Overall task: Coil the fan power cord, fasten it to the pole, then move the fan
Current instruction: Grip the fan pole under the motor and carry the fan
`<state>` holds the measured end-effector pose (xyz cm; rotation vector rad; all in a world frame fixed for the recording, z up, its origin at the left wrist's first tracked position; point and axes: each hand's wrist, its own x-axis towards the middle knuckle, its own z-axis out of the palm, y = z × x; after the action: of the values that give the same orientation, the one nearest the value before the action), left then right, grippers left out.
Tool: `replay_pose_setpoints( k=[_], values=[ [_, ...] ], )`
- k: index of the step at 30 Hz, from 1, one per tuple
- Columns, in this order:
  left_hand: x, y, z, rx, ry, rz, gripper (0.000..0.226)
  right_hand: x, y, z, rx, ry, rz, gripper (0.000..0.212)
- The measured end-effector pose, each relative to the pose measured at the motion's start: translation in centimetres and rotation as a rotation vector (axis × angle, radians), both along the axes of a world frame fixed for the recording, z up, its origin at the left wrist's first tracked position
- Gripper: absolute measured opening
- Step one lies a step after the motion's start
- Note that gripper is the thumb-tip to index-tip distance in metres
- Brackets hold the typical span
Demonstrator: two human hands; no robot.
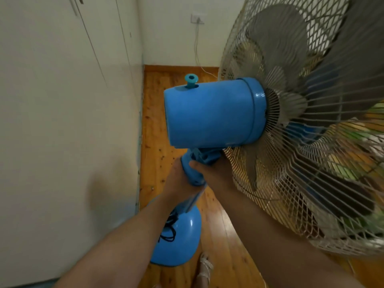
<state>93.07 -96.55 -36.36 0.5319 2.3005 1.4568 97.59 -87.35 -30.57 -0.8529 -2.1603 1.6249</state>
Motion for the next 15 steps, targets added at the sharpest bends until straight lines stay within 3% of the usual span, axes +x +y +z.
replay_pose_setpoints(
  k=[4,7,15],
  values=[
    [-0.5,0.5,1.4,-0.047,0.031,-0.036,0.06,-0.7,0.1,0.2,0.017,0.014,-0.067,0.051],
    [-1.4,0.9,1.2,-0.079,-0.037,0.025,0.072,-1.6,0.4,0.3,0.013,-0.035,-0.086,0.051],
    [-3.5,3.9,2.2,-0.079,-0.001,0.083,0.061,-4.3,3.5,2.2,0.035,-0.067,-0.05,0.043]
  ],
)
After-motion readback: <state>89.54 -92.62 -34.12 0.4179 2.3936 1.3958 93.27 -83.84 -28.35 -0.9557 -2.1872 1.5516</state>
